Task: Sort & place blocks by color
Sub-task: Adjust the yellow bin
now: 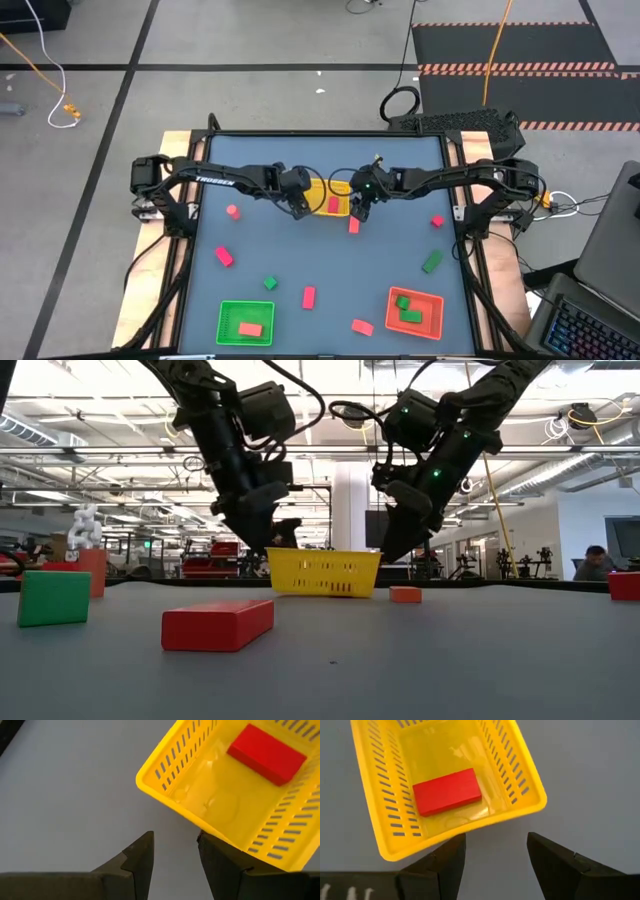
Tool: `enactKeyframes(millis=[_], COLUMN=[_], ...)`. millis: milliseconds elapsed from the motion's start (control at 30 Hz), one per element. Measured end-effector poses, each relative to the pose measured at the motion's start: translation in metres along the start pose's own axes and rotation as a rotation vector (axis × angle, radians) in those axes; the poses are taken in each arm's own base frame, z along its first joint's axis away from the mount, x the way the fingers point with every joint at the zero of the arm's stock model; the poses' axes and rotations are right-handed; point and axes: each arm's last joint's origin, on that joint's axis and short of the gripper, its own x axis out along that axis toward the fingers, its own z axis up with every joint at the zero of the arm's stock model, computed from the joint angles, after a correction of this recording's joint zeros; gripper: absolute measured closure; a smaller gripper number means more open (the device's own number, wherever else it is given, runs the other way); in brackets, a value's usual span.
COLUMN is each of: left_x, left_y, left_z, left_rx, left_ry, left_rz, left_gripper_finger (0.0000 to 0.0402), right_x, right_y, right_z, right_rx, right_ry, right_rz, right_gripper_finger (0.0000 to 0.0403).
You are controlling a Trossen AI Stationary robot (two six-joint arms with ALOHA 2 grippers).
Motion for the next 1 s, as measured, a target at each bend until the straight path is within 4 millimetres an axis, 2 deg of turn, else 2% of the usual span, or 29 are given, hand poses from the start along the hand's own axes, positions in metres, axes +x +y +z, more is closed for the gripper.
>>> enactKeyframes(millis=[733,1000], left_x=[0.0,0.014], left_y=[-0.002,-0.004], left_z=[0.003,-0.001], left_rx=[-0.063,-0.05], left_ry=[-0.029,0.013], left_rz=[-0.024,-0.011], left_gripper_finger=[0.0243,0.0243], right_x=[0.001,0.001], right_y=[-0.012,-0.012], right_z=[0.002,0.0], right_rx=[0.017,0.013], right_ry=[-0.003,0.021], right_rz=[-0.031,-0.03], right_gripper_finger=[0.0195,0.0195])
